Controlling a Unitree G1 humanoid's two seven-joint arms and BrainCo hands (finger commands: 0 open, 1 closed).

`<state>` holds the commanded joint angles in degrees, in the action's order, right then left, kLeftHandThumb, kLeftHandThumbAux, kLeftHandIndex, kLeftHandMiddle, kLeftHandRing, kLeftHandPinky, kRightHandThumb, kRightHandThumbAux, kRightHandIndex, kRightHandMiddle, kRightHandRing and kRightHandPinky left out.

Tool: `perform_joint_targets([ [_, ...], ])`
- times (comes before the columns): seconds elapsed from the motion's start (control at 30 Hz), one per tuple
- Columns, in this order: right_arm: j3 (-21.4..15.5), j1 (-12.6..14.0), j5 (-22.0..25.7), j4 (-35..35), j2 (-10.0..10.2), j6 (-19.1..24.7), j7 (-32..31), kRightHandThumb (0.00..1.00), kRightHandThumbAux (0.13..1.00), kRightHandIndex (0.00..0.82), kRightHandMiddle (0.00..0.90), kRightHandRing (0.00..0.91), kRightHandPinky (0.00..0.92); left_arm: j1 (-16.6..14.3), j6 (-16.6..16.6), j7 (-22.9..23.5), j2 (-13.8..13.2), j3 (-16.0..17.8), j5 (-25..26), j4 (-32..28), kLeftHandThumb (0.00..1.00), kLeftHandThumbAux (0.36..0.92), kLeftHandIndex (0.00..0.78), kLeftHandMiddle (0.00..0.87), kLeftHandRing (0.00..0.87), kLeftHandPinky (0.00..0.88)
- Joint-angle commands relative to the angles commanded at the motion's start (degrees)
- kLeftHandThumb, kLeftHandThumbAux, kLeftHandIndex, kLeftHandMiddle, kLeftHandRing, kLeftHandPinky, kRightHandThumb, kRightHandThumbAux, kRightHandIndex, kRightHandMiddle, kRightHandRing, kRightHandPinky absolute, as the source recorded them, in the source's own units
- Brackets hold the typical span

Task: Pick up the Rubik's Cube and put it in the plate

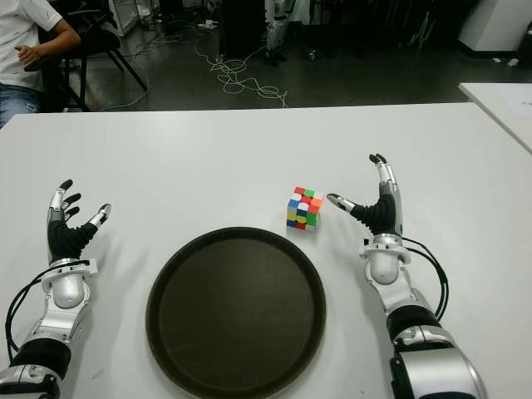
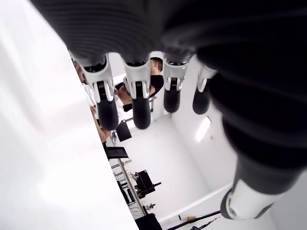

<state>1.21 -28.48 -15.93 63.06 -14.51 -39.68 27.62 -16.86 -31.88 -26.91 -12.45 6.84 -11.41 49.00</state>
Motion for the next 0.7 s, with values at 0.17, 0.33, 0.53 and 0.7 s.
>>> perform_joint_targets([
  [0.17, 0.15, 0.08, -0.26, 0.05, -0.15, -0.02, 0.2, 0.0, 0.667, 0.073, 0.027, 0.038, 0.079, -0.02, 0.11, -0.29, 0.06, 0.01, -0.1, 0.21, 0.001, 0.734, 0.066, 0.1, 0.122, 0.155],
  [0.33, 0.27, 0.18, -0.5, -0.02, -0.41, -0.21, 0.33, 0.0, 0.657, 0.083, 0.034, 0.048, 0.083, 0.11, -0.01, -0.83, 0.19, -0.18, -0.47, -0.05, 0.0, 0.718, 0.068, 0.093, 0.112, 0.148],
  [0.53, 0.49, 0.28, -0.84, -0.05, -0.72, -0.46, 0.48, 0.0, 0.637, 0.087, 0.031, 0.055, 0.091, 0.27, -0.2, -1.11, 0.25, -0.42, -0.68, -0.1, 0.0, 0.716, 0.066, 0.092, 0.115, 0.153],
  [0.7, 0.58, 0.32, -0.69, -0.32, -0.89, -0.91, -0.44, 0.0, 0.648, 0.079, 0.019, 0.045, 0.085, 0.47, 0.16, -1.63, 0.43, -0.58, -1.14, -0.59, 0.0, 0.719, 0.07, 0.106, 0.122, 0.146],
])
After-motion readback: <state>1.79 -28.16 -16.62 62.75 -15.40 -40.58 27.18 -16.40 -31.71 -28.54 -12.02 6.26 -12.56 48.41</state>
